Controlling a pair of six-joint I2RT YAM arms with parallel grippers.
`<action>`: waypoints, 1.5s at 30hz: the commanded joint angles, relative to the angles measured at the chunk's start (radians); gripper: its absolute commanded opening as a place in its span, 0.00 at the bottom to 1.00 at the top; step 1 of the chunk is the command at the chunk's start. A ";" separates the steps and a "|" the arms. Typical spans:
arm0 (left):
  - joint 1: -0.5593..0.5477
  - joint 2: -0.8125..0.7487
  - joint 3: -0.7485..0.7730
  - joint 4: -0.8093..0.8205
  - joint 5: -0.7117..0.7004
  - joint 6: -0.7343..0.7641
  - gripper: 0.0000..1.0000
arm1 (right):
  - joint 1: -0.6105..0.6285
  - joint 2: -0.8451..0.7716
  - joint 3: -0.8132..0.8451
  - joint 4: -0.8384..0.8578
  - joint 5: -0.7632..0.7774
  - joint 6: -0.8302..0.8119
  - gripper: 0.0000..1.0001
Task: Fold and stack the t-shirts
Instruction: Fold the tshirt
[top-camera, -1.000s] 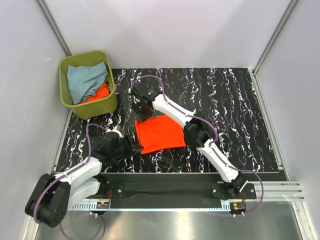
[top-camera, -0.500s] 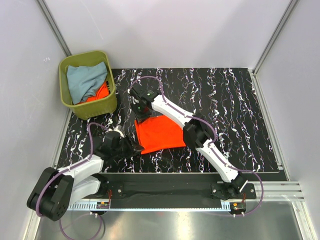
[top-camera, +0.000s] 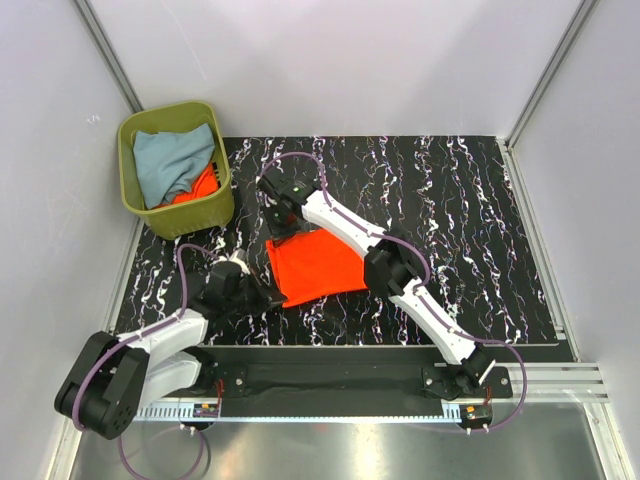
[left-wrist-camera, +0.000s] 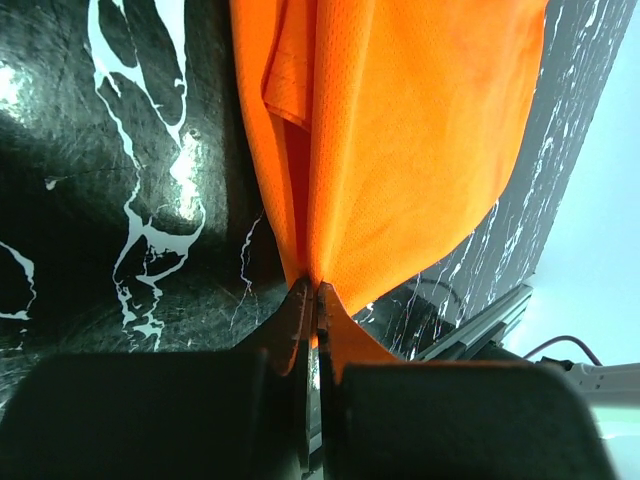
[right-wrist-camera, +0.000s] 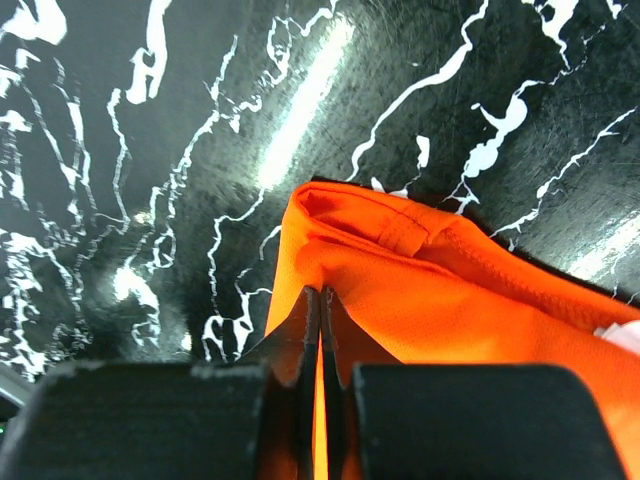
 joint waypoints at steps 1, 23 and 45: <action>-0.007 0.000 -0.006 0.041 0.018 0.003 0.00 | 0.012 0.007 0.055 0.041 0.024 0.049 0.00; -0.016 -0.322 0.148 -0.319 -0.203 0.124 0.43 | -0.132 -0.273 -0.122 0.084 -0.318 0.094 0.60; 0.206 0.488 0.560 -0.089 -0.031 0.439 0.22 | -0.375 -0.792 -1.308 0.576 -0.648 0.188 0.03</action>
